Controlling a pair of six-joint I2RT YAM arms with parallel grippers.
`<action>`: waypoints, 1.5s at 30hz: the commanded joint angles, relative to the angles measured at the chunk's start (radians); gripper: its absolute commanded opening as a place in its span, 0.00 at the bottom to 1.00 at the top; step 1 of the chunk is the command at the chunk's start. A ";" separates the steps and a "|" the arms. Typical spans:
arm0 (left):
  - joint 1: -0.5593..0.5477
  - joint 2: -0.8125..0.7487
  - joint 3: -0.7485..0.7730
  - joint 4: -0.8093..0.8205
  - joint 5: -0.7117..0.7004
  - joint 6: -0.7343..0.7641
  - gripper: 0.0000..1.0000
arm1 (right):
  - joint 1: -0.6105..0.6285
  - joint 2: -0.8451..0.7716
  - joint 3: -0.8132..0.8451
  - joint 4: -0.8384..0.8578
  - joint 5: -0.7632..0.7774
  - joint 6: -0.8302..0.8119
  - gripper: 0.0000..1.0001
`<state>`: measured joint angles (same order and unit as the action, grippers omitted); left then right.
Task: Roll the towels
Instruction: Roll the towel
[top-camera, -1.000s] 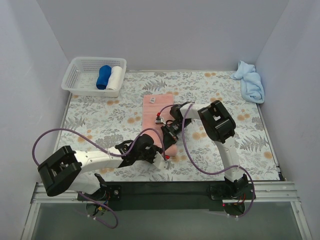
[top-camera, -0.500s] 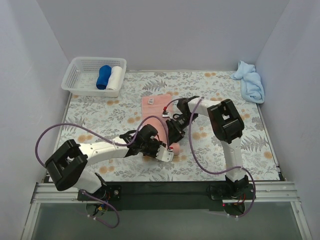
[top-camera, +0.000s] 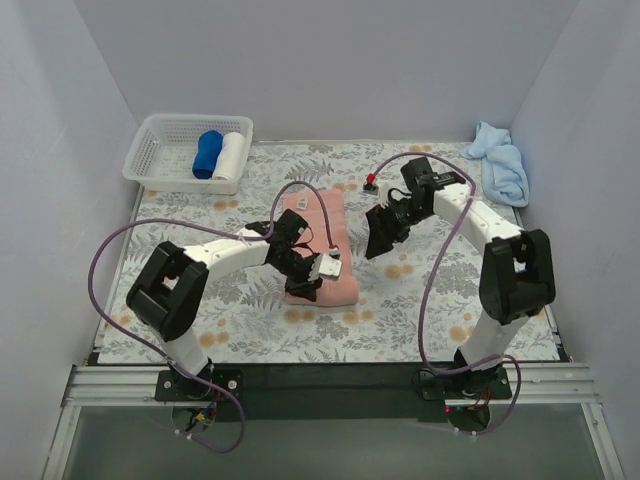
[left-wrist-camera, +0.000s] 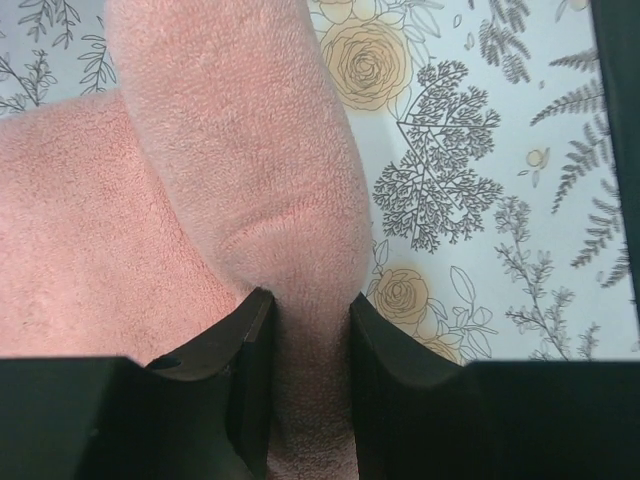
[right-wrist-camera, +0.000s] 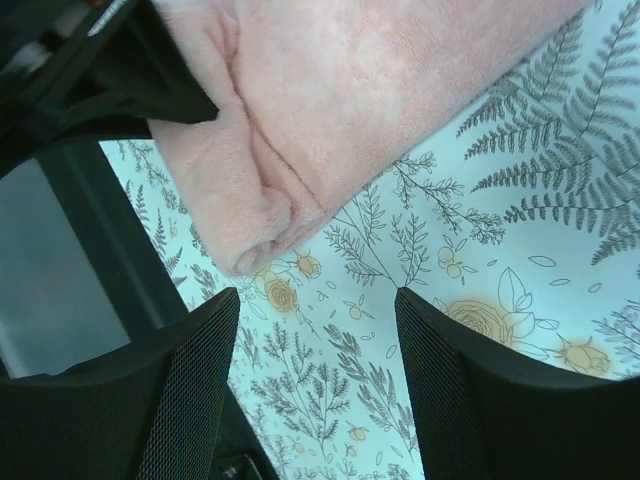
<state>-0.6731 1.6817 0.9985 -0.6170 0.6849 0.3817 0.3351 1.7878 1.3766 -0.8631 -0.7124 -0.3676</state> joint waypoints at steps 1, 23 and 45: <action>0.033 0.143 0.012 -0.323 0.105 0.008 0.02 | 0.007 -0.148 -0.072 0.070 0.033 -0.050 0.59; 0.156 0.539 0.268 -0.546 0.154 0.129 0.06 | 0.579 -0.337 -0.317 0.452 0.522 -0.129 0.62; 0.237 0.483 0.266 -0.437 0.212 0.039 0.32 | 0.714 -0.134 -0.445 0.547 0.453 -0.133 0.01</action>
<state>-0.4679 2.1712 1.2980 -1.2354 1.1503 0.4194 1.0424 1.6146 0.9661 -0.3176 -0.2066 -0.5064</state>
